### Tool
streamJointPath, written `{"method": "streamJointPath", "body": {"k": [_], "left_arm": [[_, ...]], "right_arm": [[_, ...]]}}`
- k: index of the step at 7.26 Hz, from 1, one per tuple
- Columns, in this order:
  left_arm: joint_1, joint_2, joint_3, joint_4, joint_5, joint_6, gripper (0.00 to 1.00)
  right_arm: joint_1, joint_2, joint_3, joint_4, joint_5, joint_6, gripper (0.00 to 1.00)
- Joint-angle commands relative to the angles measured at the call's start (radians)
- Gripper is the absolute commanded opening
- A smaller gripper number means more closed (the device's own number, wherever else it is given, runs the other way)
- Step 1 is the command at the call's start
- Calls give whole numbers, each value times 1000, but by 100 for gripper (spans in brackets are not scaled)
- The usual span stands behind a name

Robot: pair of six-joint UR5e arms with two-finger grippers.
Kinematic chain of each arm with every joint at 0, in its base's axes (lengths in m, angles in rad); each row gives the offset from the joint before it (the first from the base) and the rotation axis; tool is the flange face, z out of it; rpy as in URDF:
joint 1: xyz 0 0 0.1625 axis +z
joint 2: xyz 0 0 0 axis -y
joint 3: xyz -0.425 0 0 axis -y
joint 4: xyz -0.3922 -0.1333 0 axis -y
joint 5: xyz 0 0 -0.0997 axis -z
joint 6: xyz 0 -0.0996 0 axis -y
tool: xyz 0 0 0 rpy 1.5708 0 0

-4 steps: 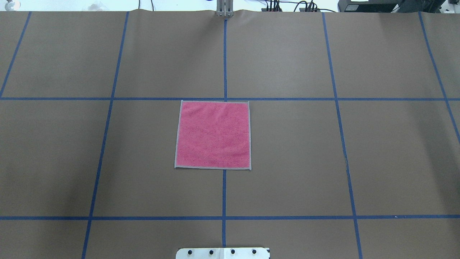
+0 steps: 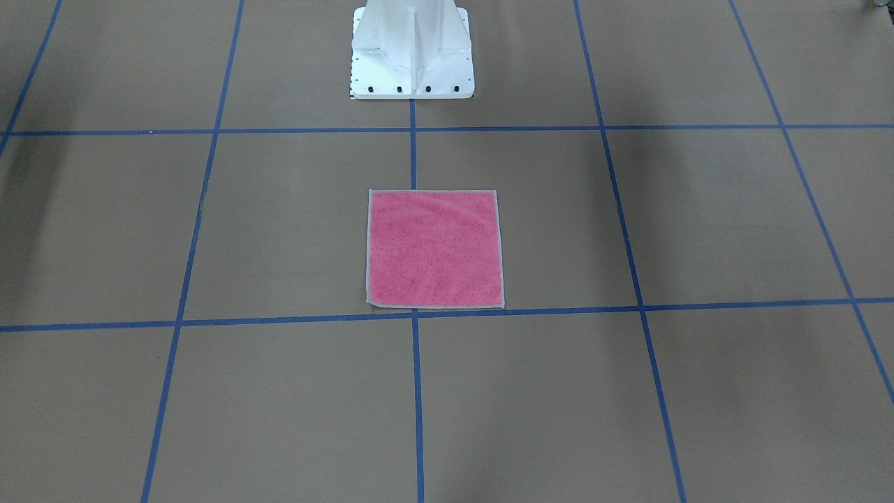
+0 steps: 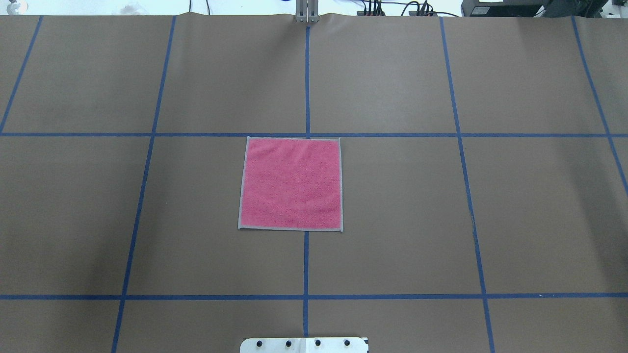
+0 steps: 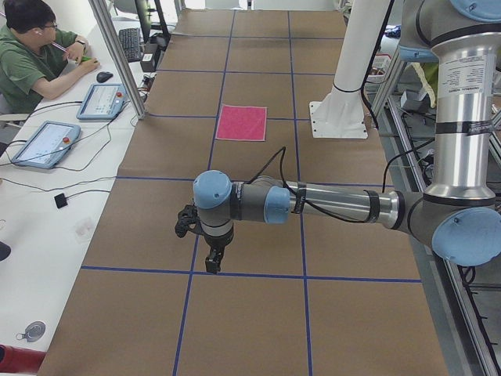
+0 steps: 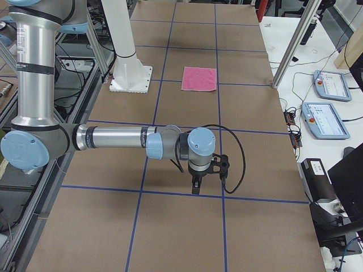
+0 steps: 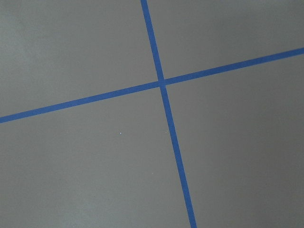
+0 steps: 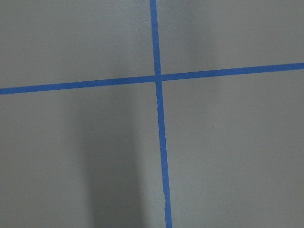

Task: Fold towel twice with both arms

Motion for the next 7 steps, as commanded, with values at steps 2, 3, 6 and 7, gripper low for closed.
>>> {"method": "streamJointPath", "body": {"k": [2, 3, 6, 7], "left_arm": [[12, -99, 14, 25, -2, -6, 100], [44, -139, 0, 31, -2, -87, 100], [312, -298, -26, -45, -14, -508, 100], [406, -323, -59, -119, -12, -681, 100]], "right_arm": [[-75, 91, -17, -4, -46, 20, 100], [-85, 157, -62, -4, -55, 41, 100], [-222, 291, -78, 8, -51, 286, 100], [-282, 342, -71, 10, -55, 419, 100]]}}
